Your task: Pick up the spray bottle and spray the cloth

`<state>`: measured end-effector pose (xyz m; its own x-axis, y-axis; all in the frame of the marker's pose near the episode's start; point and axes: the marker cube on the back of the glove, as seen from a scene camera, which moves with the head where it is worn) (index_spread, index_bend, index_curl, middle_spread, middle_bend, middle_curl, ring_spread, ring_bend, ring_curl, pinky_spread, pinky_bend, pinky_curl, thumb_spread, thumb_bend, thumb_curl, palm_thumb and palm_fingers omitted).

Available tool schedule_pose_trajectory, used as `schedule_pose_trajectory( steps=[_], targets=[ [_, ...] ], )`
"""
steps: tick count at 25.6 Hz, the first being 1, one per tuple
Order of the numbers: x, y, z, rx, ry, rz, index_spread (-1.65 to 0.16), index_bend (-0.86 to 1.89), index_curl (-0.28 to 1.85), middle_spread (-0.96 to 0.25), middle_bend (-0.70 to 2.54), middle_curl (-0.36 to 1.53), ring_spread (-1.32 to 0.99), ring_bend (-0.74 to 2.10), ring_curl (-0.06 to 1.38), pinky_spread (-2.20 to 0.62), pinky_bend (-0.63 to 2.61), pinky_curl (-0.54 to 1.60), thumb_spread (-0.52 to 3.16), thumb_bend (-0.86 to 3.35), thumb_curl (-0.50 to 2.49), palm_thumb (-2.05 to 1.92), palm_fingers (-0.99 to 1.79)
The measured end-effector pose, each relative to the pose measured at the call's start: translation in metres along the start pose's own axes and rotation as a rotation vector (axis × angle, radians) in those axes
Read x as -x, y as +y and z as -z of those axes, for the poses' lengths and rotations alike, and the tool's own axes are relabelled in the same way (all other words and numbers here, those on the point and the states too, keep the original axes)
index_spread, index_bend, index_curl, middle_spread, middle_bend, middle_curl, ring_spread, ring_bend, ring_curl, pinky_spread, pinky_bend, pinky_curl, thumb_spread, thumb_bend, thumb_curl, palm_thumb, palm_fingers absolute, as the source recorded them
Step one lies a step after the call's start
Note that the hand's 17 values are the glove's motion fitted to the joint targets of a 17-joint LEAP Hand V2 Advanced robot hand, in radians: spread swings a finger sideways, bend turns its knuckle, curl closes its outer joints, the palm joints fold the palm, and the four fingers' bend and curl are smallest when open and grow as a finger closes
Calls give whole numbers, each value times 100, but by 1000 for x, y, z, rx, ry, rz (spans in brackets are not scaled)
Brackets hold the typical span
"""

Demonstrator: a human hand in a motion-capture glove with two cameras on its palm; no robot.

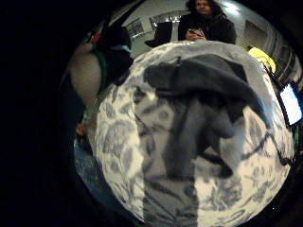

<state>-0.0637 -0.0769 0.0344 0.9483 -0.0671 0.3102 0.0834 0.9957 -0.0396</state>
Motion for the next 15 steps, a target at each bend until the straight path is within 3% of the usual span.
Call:
schedule_pose_trajectory(
  steps=[15],
  targets=[
    [-38, 107, 37, -49, 171, -184, -28, 17, 38, -4, 34, 44, 2, 31, 34, 22, 12, 23, 106, -2, 52, 85, 82]
  ],
)
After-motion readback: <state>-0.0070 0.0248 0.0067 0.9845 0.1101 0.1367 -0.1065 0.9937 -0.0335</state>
